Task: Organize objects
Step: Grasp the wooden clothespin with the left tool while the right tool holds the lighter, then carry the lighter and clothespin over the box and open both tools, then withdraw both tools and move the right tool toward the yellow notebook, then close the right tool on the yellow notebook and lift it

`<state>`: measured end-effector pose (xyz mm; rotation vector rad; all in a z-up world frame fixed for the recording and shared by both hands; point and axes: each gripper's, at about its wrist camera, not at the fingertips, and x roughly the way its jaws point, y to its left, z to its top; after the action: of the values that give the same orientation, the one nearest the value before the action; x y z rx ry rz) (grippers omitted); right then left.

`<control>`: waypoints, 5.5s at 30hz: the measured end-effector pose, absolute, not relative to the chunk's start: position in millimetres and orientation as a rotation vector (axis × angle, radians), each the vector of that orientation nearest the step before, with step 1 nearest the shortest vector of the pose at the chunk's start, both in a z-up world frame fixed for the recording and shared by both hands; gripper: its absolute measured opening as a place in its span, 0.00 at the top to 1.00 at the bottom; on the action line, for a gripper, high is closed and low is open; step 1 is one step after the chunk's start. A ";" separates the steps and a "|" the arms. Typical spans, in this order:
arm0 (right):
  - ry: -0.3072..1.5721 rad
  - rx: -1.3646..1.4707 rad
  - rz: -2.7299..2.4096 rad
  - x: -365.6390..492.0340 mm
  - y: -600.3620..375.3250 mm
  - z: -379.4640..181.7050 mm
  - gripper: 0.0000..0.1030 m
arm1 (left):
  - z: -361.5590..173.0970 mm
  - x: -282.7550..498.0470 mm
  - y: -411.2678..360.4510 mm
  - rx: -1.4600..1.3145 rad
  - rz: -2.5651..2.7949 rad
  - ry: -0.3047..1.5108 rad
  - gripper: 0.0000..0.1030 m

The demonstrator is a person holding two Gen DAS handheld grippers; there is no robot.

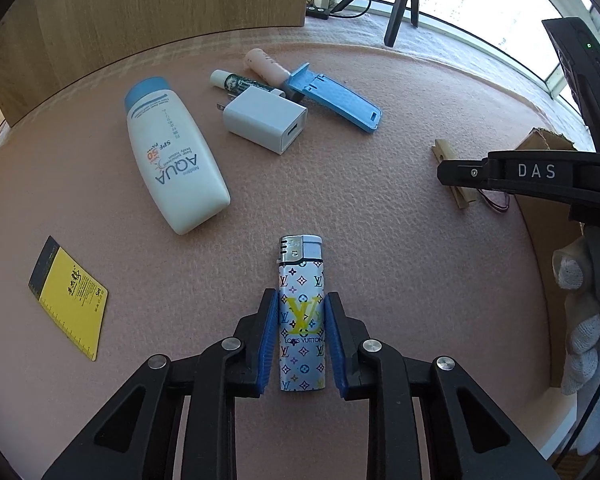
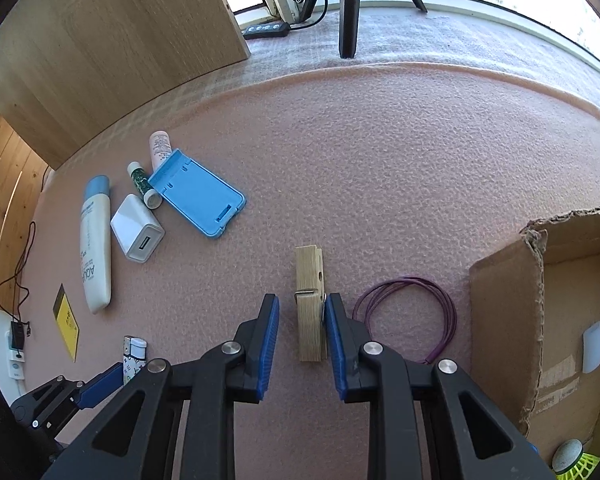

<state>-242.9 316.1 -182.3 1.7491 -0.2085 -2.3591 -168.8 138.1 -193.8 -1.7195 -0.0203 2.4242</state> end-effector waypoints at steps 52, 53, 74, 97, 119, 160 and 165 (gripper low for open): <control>-0.461 1.565 -2.649 -67.4 510.0 -96.6 0.87 | -116.5 -125.4 360.6 -1.355 2.194 0.063 0.76; -0.467 1.568 -2.653 -66.1 513.7 -97.2 0.87 | -116.6 -124.8 366.3 -1.354 2.190 0.068 0.76; -0.491 1.526 -2.703 -71.0 526.5 -92.4 0.48 | -110.2 -132.2 350.7 -1.358 2.226 0.030 0.61; -0.290 1.468 -2.463 -114.5 382.9 -88.1 0.48 | -128.9 -122.2 152.2 -1.528 2.435 -0.162 0.61; 0.119 1.421 -2.013 -167.5 107.7 -125.6 0.48 | -138.5 -34.3 -65.6 -1.661 2.679 -0.394 0.61; 0.551 1.527 -1.828 -189.3 -10.6 -189.4 0.48 | -145.4 19.4 -155.1 -1.672 2.769 -0.655 0.61; 0.670 1.495 -1.851 -179.3 -17.2 -190.7 0.53 | -144.9 18.9 -153.6 -1.670 2.770 -0.655 0.61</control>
<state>-179.3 -17.2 -190.7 1.4953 0.6696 -1.8511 18.9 -153.6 -144.9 -1.6703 -0.6547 2.7700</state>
